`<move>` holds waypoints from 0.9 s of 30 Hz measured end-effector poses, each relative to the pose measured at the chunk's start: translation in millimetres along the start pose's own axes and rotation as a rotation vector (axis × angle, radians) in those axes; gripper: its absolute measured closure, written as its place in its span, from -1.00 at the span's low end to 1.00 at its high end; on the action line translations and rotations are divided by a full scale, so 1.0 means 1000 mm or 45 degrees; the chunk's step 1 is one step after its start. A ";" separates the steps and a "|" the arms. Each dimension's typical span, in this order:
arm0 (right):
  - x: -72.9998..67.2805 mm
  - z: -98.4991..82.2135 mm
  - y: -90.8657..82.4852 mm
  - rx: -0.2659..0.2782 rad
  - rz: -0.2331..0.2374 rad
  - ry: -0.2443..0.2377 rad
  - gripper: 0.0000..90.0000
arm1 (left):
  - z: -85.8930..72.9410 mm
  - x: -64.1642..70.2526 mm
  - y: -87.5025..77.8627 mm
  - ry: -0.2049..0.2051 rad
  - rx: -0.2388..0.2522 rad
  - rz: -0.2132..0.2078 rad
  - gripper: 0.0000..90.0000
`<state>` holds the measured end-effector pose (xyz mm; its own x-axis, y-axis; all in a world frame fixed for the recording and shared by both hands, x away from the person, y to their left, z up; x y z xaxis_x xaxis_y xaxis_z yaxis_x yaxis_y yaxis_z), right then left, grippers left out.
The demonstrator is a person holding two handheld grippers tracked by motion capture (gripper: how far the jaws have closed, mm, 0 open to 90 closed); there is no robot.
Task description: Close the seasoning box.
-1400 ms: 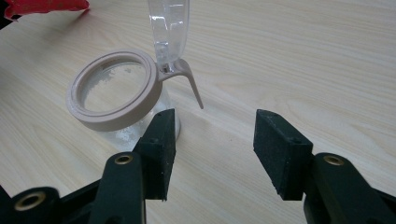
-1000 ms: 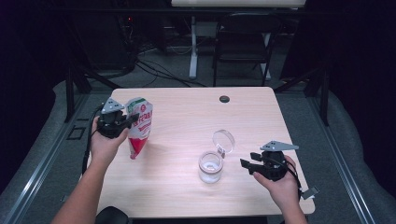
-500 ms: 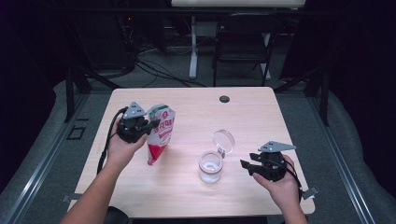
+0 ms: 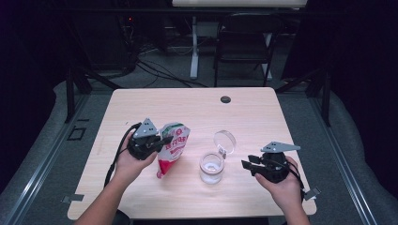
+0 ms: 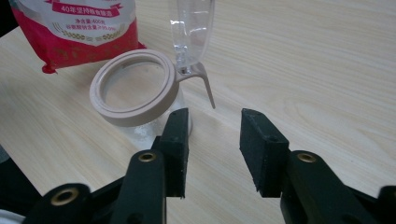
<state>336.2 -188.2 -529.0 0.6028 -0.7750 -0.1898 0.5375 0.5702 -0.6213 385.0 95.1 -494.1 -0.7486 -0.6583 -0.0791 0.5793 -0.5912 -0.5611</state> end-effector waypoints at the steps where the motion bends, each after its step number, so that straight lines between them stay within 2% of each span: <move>1: -0.001 0.001 -0.001 0.004 -0.001 -0.008 0.44 | -0.002 0.002 -0.001 -0.002 0.006 -0.009 1.00; 7: -0.011 0.008 -0.009 0.009 0.013 -0.058 0.51 | -0.016 0.014 -0.005 0.003 0.006 -0.054 0.99; 12: -0.024 0.015 -0.009 0.017 0.066 -0.093 0.50 | -0.031 0.021 -0.005 -0.030 0.009 -0.085 0.99; 14: -0.029 0.018 -0.009 0.024 0.077 -0.118 0.48 | -0.036 0.022 -0.005 -0.063 0.024 -0.102 0.99; 18: -0.041 0.025 -0.004 0.032 0.106 -0.170 0.43 | -0.041 0.025 -0.006 -0.121 0.060 -0.124 0.97; 20: -0.046 0.029 0.000 0.020 0.122 -0.182 0.38 | -0.041 0.025 -0.006 -0.131 0.065 -0.124 0.96; 21: -0.048 0.031 0.002 0.013 0.128 -0.196 0.39 | -0.042 0.026 -0.006 -0.152 0.070 -0.129 0.96; 27: -0.070 0.045 0.019 -0.015 0.237 -0.239 0.57 | -0.041 0.033 -0.001 -0.149 0.061 -0.120 0.93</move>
<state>330.7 -111.6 -493.3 0.7901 -0.5922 -0.1585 0.4005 0.6943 -0.5980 346.8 93.1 -530.1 -0.7592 -0.6471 0.0702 0.5251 -0.6726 -0.5215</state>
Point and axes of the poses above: each handheld gripper's, and its own axes: y roughly forward along the jaws, z roughly out of its top, x roughly to its right, the point moved 9 cm from there along y, roughly forward along the jaws, and after that the axes turned 4 degrees about z, right-handed, at the moved point
